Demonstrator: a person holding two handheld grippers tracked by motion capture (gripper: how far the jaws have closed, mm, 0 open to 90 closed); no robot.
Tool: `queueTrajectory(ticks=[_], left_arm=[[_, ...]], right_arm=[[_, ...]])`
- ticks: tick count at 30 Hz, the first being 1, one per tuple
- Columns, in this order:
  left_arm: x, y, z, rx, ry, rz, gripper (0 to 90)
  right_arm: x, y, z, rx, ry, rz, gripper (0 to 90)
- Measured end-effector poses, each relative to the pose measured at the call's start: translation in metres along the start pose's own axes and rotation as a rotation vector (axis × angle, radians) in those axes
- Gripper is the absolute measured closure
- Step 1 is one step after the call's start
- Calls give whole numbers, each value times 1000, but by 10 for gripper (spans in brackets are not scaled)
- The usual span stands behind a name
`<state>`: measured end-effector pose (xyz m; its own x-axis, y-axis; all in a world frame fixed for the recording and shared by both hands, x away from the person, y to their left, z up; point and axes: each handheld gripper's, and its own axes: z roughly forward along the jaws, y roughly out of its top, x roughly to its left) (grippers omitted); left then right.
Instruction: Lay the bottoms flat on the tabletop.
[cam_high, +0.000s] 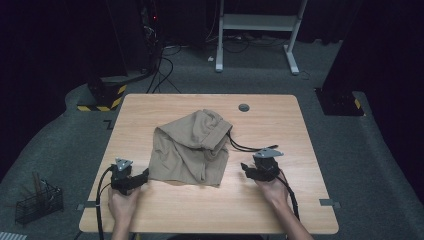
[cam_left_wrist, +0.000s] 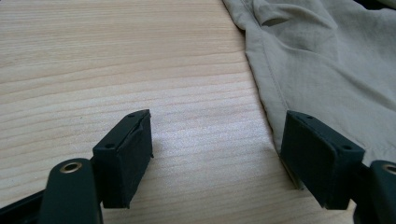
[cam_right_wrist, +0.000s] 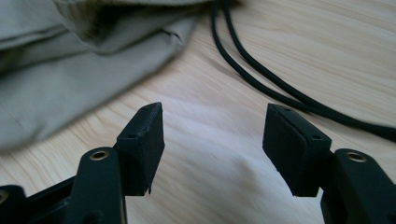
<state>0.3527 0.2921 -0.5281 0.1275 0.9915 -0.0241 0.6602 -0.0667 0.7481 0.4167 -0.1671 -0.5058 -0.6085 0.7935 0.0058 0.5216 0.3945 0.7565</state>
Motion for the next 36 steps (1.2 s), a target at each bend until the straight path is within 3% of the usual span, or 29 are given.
queueTrajectory(ticks=[11, 23, 30, 32, 34, 36], left_arm=[[0, 0, 0, 0, -1, 0, 247], [0, 0, 0, 0, -1, 0, 248], [0, 0, 0, 0, -1, -1, 248], [0, 0, 0, 0, -1, 0, 247], [0, 0, 0, 0, -2, 0, 248], [0, 0, 0, 0, -2, 1, 248]], right_arm=[[23, 27, 29, -9, 73, -49, 326], [50, 43, 55, -12, 168, -35, 218], [62, 44, 70, -1, 161, -39, 213], [64, 45, 74, 1, 139, -32, 262], [68, 45, 77, 10, 77, -63, 405], [71, 45, 81, 29, 60, -87, 497]])
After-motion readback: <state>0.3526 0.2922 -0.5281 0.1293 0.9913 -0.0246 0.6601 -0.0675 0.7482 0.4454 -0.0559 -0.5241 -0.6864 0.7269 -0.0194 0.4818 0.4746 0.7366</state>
